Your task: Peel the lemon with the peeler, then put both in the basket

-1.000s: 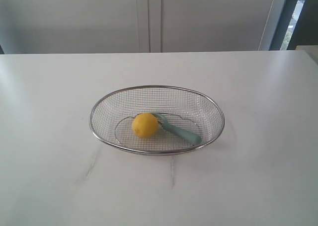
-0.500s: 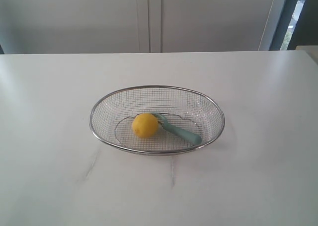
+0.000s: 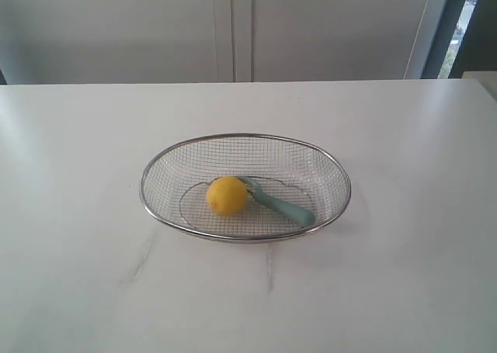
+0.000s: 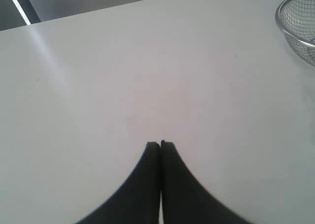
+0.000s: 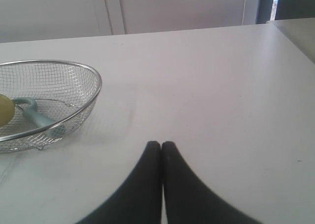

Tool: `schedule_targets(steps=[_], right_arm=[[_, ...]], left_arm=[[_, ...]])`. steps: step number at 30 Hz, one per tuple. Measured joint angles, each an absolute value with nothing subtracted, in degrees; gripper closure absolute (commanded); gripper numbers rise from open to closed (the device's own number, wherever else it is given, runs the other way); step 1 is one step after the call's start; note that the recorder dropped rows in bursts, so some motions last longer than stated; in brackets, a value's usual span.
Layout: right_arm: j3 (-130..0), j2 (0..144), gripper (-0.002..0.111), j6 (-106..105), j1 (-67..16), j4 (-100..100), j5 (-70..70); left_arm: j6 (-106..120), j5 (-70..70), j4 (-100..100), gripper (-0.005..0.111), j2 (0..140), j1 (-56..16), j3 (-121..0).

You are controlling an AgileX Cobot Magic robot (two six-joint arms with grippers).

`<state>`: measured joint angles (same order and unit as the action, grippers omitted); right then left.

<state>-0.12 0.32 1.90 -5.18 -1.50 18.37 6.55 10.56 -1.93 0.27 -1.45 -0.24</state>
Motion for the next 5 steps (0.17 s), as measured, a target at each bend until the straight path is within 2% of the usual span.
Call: schedule_targets(steps=[5], right_arm=[[-0.12,0.32,0.108,1.9,-5.18,-1.5,18.37]], left_arm=[[6.55,10.56,-1.93,0.106,0.27,-1.45,-0.24]])
